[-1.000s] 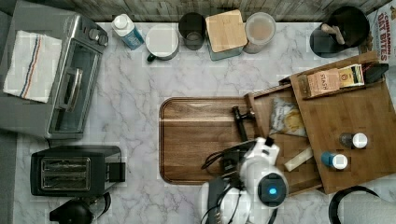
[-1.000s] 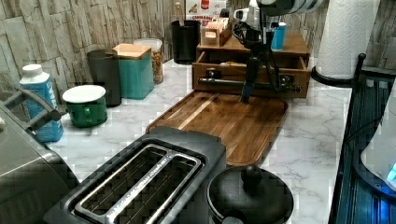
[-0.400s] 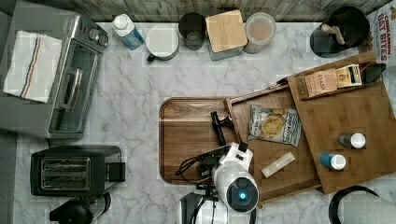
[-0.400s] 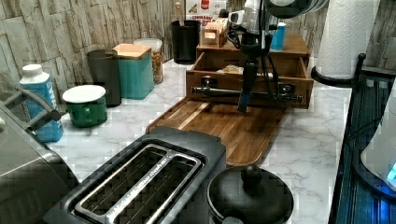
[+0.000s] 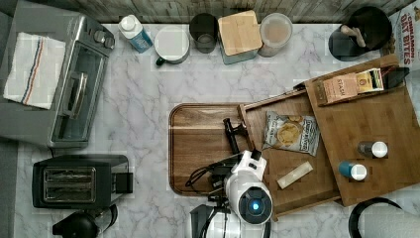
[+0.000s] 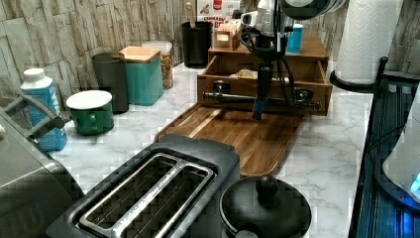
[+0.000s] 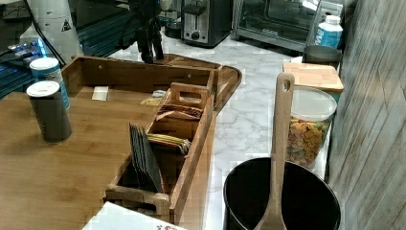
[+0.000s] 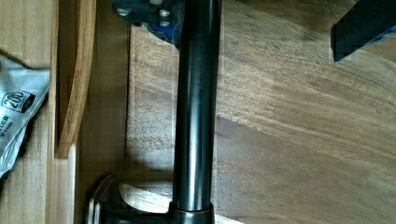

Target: Open the drawer.

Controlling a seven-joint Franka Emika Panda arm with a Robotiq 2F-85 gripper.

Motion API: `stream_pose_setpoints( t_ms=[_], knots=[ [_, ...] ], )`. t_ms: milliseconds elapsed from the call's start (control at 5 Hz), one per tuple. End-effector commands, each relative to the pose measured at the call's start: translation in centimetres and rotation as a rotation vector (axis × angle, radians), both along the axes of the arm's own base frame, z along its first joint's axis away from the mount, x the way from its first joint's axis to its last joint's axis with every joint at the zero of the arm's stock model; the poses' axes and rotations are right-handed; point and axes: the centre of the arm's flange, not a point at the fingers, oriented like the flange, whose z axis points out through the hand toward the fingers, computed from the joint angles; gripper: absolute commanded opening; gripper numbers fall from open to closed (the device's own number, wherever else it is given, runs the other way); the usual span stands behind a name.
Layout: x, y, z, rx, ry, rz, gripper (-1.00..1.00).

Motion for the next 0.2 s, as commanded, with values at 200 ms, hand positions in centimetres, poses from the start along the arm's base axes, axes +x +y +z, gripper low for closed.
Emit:
stream_pose_setpoints(
  t_ms=[200],
  knots=[
    [-6.07,5.65,-2.35,-0.005,0.057,0.187,1.0]
  ],
)
